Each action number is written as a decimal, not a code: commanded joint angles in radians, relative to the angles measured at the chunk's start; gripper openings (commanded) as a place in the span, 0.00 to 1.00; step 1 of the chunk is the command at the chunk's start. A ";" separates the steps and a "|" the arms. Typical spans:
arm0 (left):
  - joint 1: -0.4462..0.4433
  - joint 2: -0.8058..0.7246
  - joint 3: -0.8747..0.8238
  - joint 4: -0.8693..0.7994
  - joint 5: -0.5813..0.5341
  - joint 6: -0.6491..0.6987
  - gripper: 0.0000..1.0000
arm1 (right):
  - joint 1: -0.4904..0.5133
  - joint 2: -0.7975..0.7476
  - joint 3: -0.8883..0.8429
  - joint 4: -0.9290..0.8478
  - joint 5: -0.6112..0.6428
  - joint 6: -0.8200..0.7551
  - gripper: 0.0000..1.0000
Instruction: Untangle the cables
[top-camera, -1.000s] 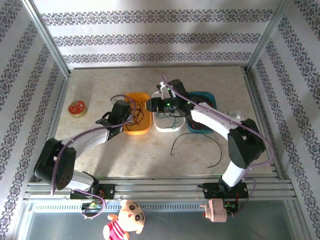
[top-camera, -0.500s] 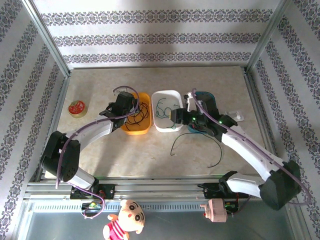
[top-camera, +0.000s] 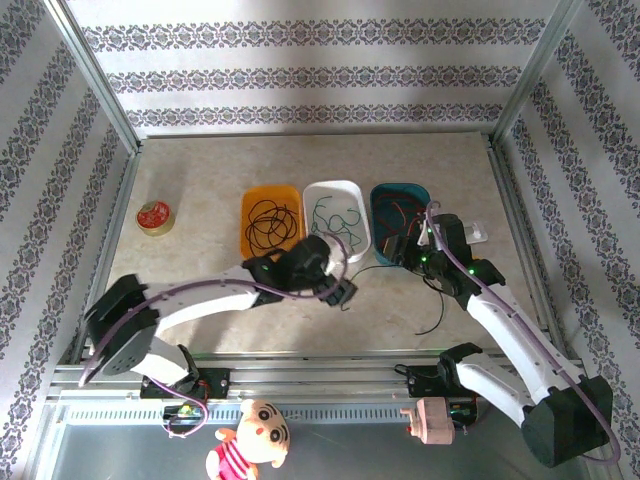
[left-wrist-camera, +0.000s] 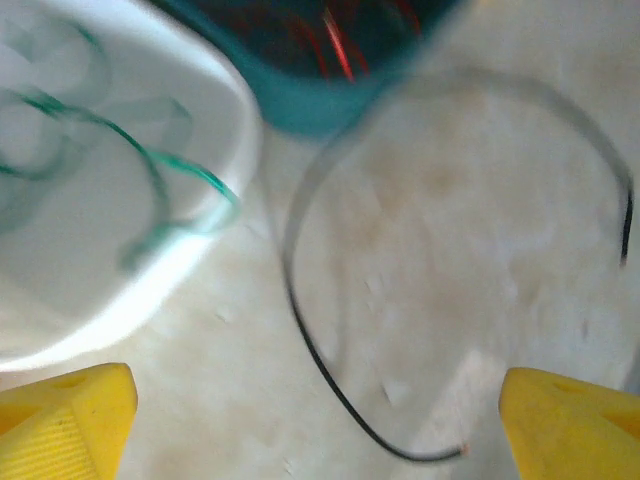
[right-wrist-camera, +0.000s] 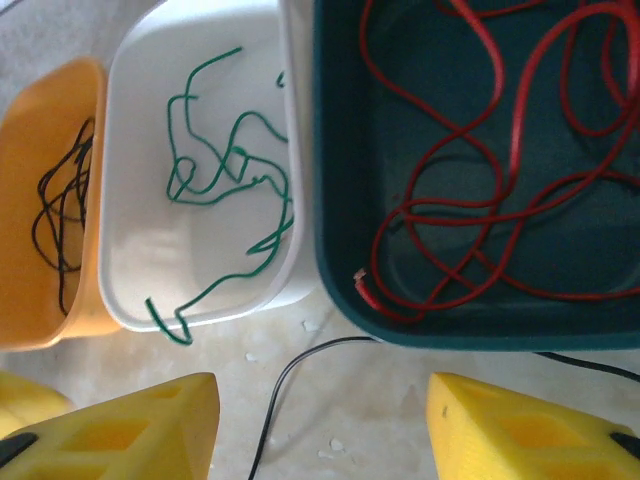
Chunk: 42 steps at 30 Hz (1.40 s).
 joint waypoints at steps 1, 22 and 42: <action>-0.056 0.104 0.030 -0.109 -0.021 0.083 0.93 | -0.027 0.006 0.009 -0.002 -0.003 0.027 0.57; -0.083 0.112 0.045 0.045 -0.143 0.149 0.00 | -0.044 -0.011 -0.018 -0.011 -0.041 0.021 0.55; 0.144 -0.396 0.015 0.131 -0.024 -0.004 0.00 | 0.037 0.042 0.053 0.054 -0.245 -0.114 0.60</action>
